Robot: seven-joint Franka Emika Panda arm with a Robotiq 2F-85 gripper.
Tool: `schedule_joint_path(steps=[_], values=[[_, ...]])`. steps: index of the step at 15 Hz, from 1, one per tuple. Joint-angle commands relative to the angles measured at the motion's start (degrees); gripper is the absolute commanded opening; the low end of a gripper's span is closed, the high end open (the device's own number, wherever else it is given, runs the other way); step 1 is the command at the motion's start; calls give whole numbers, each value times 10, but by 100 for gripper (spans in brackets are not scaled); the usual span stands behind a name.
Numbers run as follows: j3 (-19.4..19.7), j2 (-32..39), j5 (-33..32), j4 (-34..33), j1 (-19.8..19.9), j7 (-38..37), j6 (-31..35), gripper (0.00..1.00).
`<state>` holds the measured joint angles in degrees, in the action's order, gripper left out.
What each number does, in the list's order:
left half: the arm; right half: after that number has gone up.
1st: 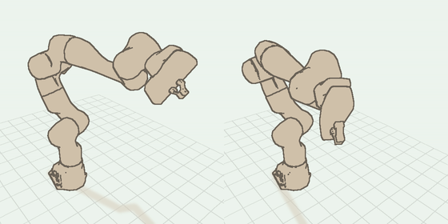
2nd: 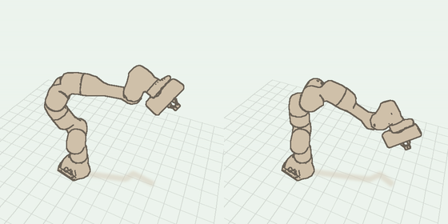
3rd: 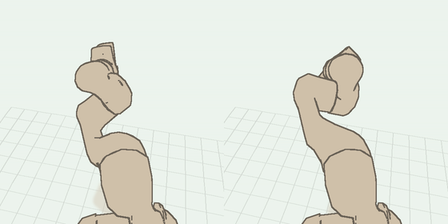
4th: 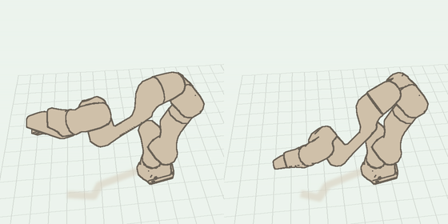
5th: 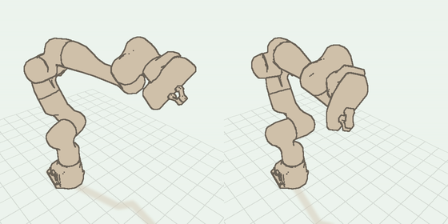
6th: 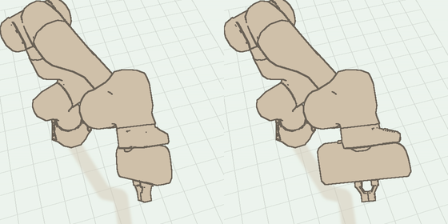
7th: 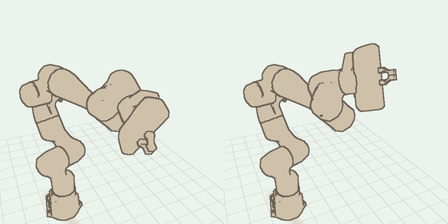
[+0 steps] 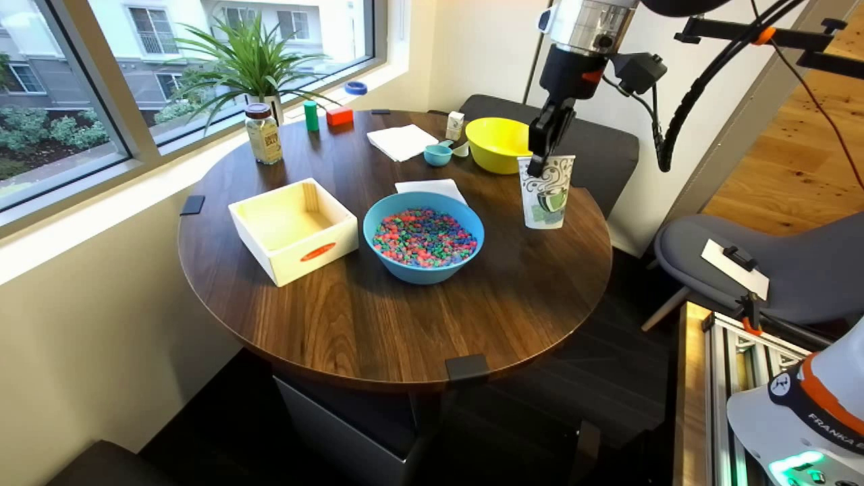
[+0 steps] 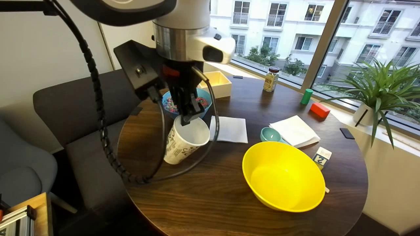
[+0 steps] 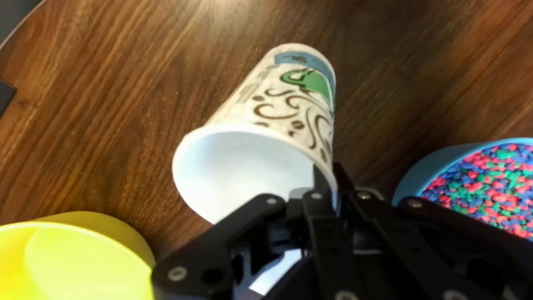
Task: Flip the cup on the table
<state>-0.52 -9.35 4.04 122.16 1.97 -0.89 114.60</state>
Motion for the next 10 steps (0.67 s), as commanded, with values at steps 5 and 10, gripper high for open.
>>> schedule_joint_path(steps=[5, 10], values=[[-63, -14, -159, 33, -27, -204, 25, 1], [-73, -22, -227, 53, -25, -298, 59, 1]])
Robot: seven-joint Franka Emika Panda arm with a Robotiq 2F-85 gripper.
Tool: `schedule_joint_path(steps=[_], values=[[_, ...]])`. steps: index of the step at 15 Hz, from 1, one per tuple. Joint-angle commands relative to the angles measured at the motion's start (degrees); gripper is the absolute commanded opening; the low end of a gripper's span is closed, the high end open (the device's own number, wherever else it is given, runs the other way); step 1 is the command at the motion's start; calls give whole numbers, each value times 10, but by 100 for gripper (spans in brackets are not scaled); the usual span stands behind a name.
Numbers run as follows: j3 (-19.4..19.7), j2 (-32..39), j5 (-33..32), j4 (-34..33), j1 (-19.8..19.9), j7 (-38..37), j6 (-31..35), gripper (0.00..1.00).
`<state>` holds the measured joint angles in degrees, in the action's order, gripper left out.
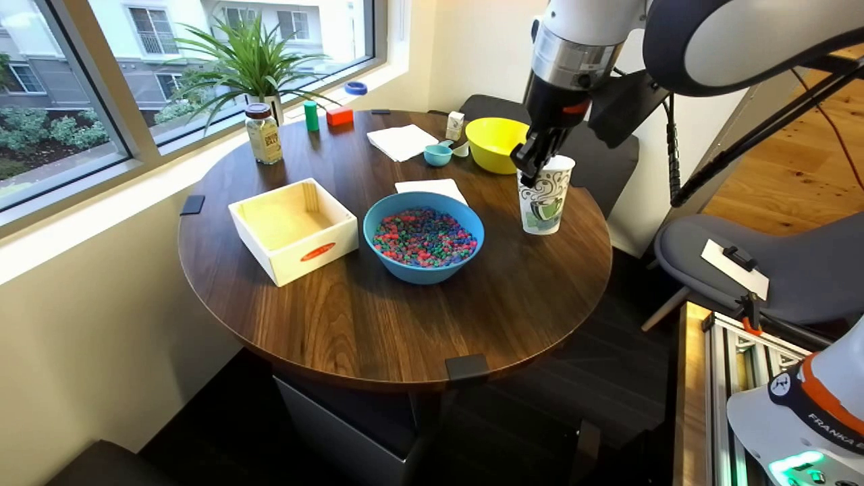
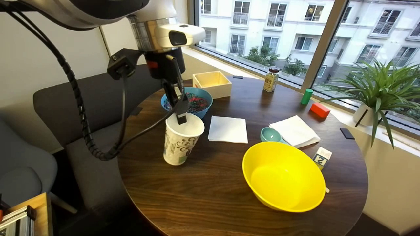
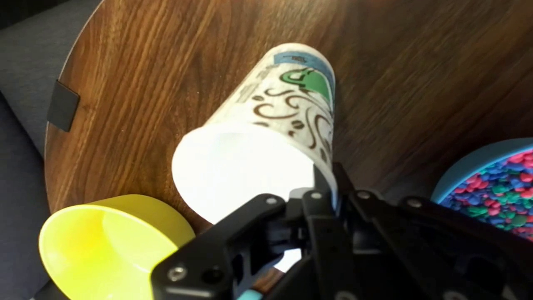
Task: Flip the cup on the table
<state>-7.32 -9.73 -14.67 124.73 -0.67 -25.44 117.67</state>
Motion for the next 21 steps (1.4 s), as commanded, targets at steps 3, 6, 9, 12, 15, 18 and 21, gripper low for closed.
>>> schedule_joint_path(steps=[3, 6, 9, 12, 15, 18, 21], values=[[-5, -21, -66, 42, 4, -90, 58, 1], [-5, -23, -79, 52, 4, -117, 72, 1], [-5, -24, -88, 59, 5, -140, 81, 1], [-4, -27, -92, 62, 5, -151, 77, 35], [-3, -34, -91, 62, 6, -156, 77, 59], [-2, -50, -82, 58, 7, -151, 66, 81], [9, -76, -49, 50, 9, -121, 38, 100]])
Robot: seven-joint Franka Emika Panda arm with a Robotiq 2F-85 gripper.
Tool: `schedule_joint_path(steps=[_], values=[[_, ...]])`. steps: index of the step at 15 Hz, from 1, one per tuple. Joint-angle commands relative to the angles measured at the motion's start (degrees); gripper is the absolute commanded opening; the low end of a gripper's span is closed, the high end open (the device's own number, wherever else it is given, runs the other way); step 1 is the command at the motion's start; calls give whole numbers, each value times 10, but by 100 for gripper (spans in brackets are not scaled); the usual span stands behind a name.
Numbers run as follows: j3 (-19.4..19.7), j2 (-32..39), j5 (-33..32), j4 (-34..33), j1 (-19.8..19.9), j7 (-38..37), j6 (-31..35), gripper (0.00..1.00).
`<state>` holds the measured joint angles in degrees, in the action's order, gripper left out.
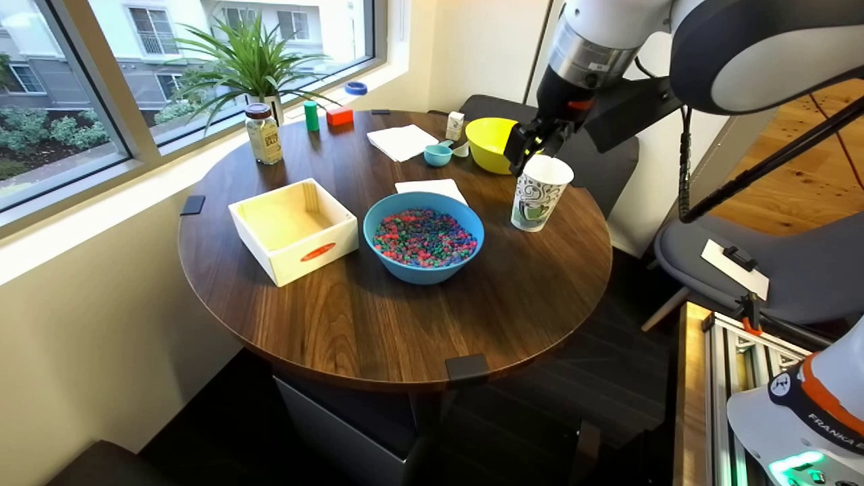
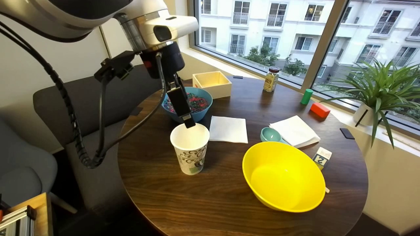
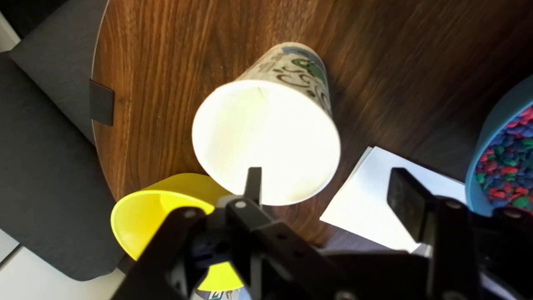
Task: Flip the cup on the table
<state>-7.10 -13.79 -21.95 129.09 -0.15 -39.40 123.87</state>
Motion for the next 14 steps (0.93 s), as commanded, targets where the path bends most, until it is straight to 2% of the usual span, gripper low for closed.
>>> schedule_joint_path(steps=[1, 8, 9, 10, 14], values=[[10, -47, 32, 6, 5, 23, -33, 100], [26, -155, 86, 7, 41, -5, -76, 100], [29, -163, 103, 4, 43, -1, -86, 100], [19, -138, 82, -3, 50, 6, -67, 100], [20, -161, 97, -2, 54, 7, -75, 100]])
